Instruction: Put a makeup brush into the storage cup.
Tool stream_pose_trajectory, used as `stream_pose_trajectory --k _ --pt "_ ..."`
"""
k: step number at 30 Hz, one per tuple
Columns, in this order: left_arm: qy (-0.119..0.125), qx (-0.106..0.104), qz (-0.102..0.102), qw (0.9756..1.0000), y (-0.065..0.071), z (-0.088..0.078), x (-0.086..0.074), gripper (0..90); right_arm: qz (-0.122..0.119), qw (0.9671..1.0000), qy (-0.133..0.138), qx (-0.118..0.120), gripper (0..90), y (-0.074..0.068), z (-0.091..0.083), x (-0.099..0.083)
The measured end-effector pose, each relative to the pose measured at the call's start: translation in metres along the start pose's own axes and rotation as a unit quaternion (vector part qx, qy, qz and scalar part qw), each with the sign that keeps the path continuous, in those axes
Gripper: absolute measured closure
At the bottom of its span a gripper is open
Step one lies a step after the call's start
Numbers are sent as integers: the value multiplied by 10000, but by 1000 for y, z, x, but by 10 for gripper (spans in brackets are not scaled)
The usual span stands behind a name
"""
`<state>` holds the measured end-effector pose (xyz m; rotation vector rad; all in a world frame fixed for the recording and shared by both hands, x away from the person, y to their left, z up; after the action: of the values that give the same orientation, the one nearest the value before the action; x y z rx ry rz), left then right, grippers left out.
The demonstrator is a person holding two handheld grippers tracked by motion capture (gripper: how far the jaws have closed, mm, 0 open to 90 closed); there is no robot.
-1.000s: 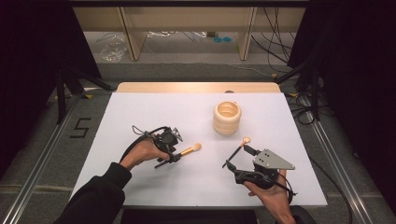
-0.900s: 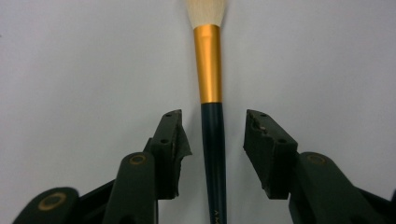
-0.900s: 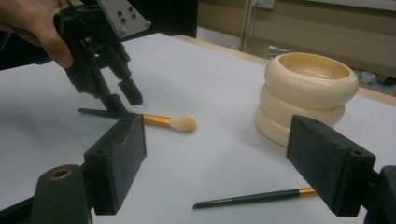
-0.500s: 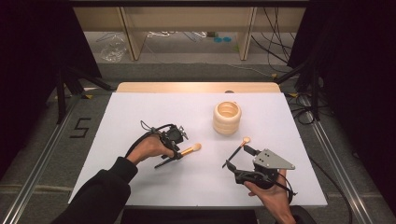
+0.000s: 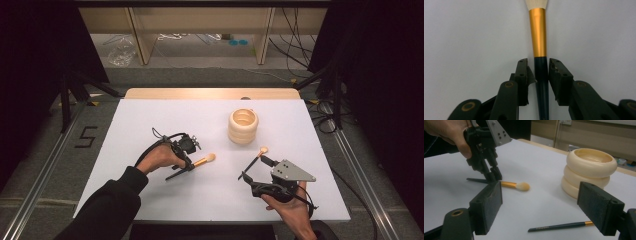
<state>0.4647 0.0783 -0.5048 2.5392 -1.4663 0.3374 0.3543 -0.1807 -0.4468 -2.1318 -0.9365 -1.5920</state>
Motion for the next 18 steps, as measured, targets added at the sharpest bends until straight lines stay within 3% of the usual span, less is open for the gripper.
stream_pose_trajectory --k 3,18 --pt "-110 0 57 9999 -2 0 -2 700 -1 10000 -4 5 214 0 0 0" --pt "-262 -118 -55 9996 -5 0 -3 755 -4 10000 14 19 215 -1 1 0"
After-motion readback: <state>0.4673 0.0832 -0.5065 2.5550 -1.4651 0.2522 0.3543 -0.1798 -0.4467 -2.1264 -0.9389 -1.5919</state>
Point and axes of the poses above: each handheld gripper's, and its own axes: z roughly forward along the jaws, x roughly out of its top, y roughly to its right, the point moved 5 cm from there along z, roughly forward along the jaws, and after that the axes turned 5 degrees about -z, right-handed, at the moved point
